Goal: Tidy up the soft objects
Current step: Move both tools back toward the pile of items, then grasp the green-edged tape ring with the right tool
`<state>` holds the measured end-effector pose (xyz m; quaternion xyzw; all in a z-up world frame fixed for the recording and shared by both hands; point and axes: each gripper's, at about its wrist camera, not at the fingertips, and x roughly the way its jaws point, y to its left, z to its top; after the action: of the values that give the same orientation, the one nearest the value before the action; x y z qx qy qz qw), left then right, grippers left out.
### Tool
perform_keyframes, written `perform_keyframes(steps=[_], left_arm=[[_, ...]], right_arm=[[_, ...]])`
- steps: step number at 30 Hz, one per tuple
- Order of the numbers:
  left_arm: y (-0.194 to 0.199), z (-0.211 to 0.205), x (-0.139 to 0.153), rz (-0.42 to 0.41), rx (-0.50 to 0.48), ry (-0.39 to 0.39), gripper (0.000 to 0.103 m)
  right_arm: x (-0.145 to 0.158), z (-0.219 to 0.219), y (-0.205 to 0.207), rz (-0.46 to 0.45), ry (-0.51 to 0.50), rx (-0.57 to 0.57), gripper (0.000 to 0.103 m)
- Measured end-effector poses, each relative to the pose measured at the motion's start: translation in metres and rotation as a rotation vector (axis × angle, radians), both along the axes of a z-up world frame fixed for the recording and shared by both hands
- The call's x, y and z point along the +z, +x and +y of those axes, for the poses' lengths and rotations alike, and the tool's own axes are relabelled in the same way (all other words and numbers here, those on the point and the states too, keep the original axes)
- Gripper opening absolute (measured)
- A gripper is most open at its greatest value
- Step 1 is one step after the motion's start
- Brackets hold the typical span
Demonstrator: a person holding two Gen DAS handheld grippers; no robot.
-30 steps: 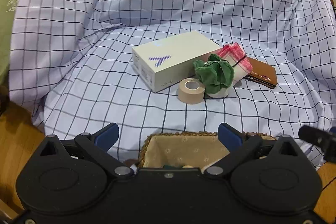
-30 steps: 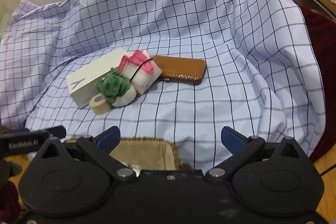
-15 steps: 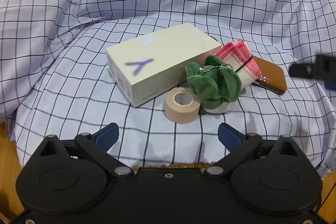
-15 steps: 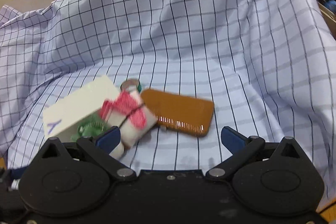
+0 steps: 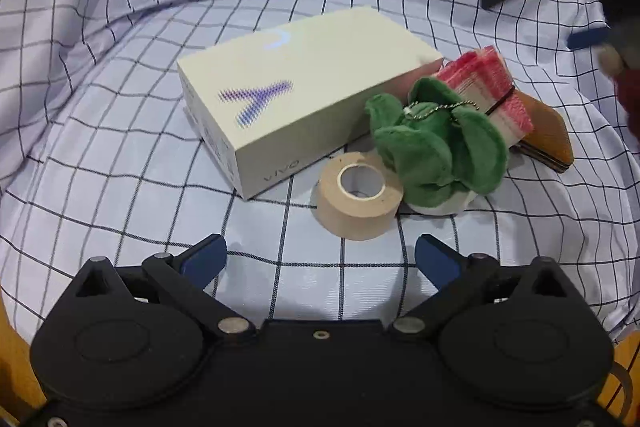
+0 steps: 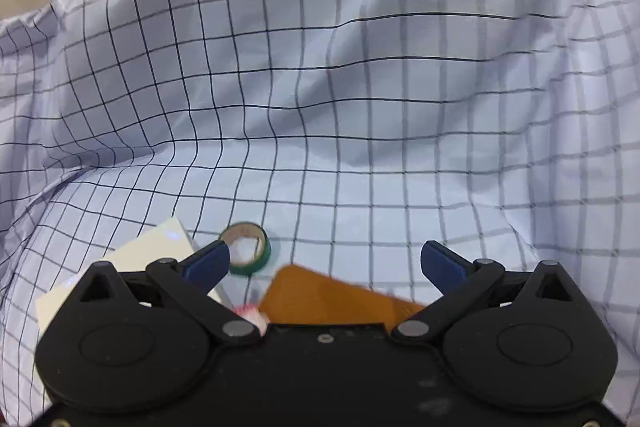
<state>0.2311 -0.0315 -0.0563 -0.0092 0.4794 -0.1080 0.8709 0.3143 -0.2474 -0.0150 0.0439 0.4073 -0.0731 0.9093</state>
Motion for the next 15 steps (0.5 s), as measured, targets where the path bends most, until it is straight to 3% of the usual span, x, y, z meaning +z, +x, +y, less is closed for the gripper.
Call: perform_keyframes(steps=[9, 15], left_arm=[[0.005, -0.003, -0.011, 0.044, -0.016, 0.018, 0.099], [0.003, -0.005, -0.013, 0.039, -0.017, 0.041, 0.1]], right_arm=[[-0.035, 0.027, 0.075, 0.165, -0.056, 0.067, 0.102], [-0.054, 0.032, 0.093, 0.218, -0.102, 0.071, 0.101]])
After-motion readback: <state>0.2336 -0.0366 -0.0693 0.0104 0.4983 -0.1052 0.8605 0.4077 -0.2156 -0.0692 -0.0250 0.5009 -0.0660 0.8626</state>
